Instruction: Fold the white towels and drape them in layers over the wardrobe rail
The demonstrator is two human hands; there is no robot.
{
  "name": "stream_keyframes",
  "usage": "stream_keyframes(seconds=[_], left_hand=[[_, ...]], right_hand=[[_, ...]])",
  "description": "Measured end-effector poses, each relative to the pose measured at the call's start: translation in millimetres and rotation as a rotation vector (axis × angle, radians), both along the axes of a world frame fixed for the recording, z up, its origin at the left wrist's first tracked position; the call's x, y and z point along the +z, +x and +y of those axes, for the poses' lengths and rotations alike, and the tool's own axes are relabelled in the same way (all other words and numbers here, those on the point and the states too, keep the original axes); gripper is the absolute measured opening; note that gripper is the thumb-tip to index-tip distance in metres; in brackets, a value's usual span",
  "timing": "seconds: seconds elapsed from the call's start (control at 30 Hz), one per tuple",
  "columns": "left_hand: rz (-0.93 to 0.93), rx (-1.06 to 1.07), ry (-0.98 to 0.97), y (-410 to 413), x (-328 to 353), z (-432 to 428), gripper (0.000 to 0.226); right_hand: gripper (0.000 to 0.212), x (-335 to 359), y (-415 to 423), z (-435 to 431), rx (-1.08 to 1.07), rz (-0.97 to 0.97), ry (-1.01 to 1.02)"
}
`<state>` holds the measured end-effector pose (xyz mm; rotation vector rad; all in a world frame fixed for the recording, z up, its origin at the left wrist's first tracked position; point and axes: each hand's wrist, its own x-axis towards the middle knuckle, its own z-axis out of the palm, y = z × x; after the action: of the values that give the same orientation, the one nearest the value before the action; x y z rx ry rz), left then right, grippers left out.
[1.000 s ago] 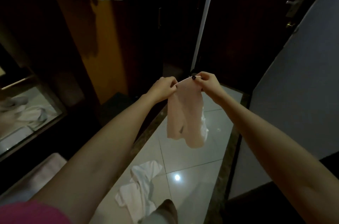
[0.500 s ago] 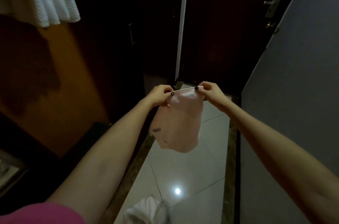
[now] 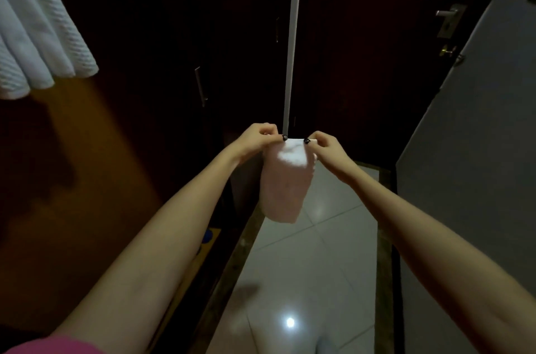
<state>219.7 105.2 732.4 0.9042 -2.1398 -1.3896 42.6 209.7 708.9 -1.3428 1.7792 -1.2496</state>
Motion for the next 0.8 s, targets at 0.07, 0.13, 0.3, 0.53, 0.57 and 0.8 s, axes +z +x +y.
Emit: stream_keyframes(seconds=[0.07,0.13,0.3,0.53,0.57,0.8], left_hand=[[0.019,0.024,-0.001,-13.2,2.9,-16.5,0.037],[0.041,0.056,0.013,-25.7,4.8,-35.7,0.041],[0.131,0.144,0.056,-48.6,21.4,-84.7,0.035],[0.016,0.250,-0.004,-67.7,38.7,-142.3,0.043],[-0.003,0.272,-0.030,-67.3,40.4,-148.1,0.041],[0.057,0.628,-0.050,-36.1,30.8,-179.7,0.006]], right_hand=[[0.014,2.5,-7.5,-25.7,0.077,-0.058,0.010],[0.014,5.7,-19.2,-52.4,0.162,-0.109,0.041],[0.022,14.1,-50.9,-114.4,0.380,-0.313,0.172],[0.018,46.6,-70.9,-191.6,0.630,-0.320,0.197],[0.014,49.4,-70.7,-202.0,0.669,-0.279,0.199],[0.024,55.9,-50.5,-259.7,0.730,0.236,0.023]])
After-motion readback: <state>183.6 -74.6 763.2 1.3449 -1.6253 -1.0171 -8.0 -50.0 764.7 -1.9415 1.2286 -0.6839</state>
